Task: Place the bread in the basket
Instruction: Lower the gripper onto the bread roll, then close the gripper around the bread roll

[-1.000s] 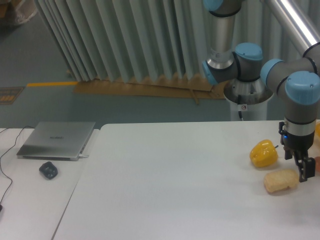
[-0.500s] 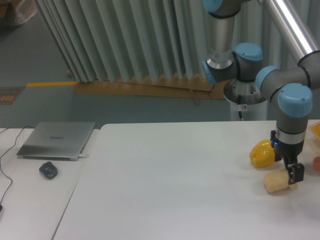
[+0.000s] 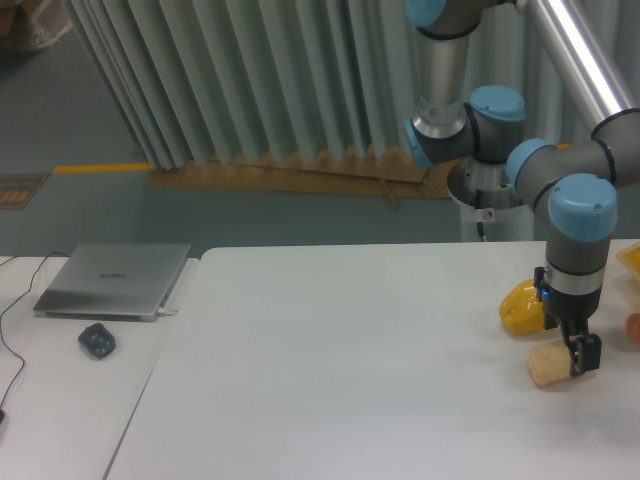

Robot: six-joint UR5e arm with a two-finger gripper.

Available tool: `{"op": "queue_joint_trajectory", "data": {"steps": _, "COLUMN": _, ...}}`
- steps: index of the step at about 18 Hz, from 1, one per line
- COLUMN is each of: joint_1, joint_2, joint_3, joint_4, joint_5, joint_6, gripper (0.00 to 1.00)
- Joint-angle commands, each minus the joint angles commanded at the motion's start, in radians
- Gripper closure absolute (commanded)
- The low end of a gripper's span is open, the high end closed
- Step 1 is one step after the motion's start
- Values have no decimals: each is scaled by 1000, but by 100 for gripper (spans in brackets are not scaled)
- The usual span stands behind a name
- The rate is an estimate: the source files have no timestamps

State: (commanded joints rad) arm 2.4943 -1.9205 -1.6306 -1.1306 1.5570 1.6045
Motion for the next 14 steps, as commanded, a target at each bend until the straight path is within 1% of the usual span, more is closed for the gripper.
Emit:
{"op": "queue_joint_trajectory", "data": {"steps": 4, "joint_1": 0, "joint_2": -9, "joint_3": -6, "joint_4": 3, "joint_5": 0, "joint_6": 9, "gripper": 0}}
{"op": "queue_joint_trajectory", "data": {"steps": 14, "joint_1": 0, "joint_2": -11, "joint_3": -18, "joint_4": -5, "joint_5": 3, "joint_6": 6, "gripper": 0}}
